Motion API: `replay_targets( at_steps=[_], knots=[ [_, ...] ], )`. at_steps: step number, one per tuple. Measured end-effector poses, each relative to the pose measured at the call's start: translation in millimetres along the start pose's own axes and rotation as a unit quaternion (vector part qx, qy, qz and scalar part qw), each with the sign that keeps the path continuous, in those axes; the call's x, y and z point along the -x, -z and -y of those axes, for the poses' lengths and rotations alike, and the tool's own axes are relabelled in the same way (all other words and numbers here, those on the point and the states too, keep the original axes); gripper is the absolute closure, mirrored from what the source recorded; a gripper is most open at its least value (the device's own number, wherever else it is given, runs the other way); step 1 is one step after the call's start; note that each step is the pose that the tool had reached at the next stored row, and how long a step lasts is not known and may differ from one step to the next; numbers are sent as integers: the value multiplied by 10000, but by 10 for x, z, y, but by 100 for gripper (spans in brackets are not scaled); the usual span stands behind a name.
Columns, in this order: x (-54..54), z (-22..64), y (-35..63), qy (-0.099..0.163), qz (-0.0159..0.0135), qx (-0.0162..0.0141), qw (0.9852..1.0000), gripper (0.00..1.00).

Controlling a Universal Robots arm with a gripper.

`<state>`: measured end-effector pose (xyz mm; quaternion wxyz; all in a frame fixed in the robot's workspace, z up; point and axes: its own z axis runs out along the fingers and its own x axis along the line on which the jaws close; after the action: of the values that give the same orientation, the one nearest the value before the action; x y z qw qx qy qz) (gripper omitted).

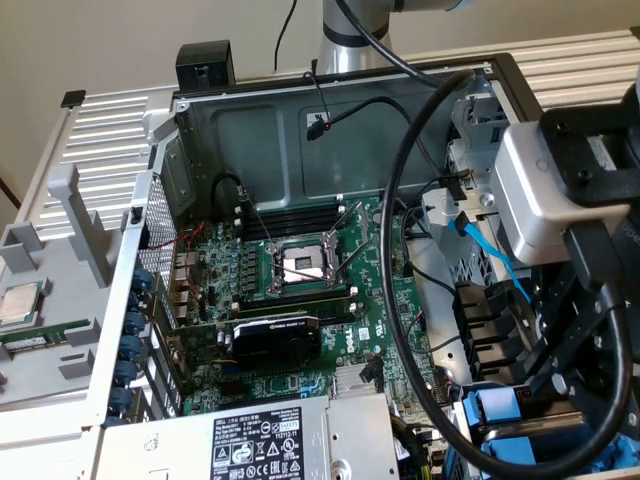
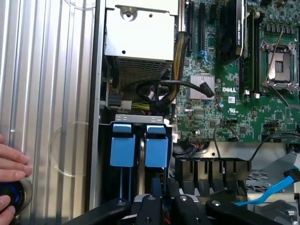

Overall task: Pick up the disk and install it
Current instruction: 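Insert the second disk wire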

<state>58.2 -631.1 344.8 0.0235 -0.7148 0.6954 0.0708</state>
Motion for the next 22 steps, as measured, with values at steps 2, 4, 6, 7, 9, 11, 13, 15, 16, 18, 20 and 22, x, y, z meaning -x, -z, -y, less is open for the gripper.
replay_targets(
  at_steps=[2,4,6,7,9,11,13,15,16,18,20,22],
  knots=[
    [0,1,-5,0,-2,0,10000,84],
    [2,2,-12,0,-4,0,10000,84],
    [4,3,-15,0,-5,0,10000,84],
    [4,3,-16,-1,-6,0,10000,84],
    [4,3,-19,0,-6,0,10000,84],
    [4,3,-24,0,-6,0,10000,84],
    [3,4,-28,-1,-6,0,10000,84],
    [3,4,-30,0,-6,0,10000,84],
    [3,4,-32,0,-5,0,10000,84],
    [6,5,-35,0,-4,0,10000,84],
    [12,5,-35,0,-5,0,10000,84],
    [15,5,-37,0,-5,0,10000,84]
  ],
)
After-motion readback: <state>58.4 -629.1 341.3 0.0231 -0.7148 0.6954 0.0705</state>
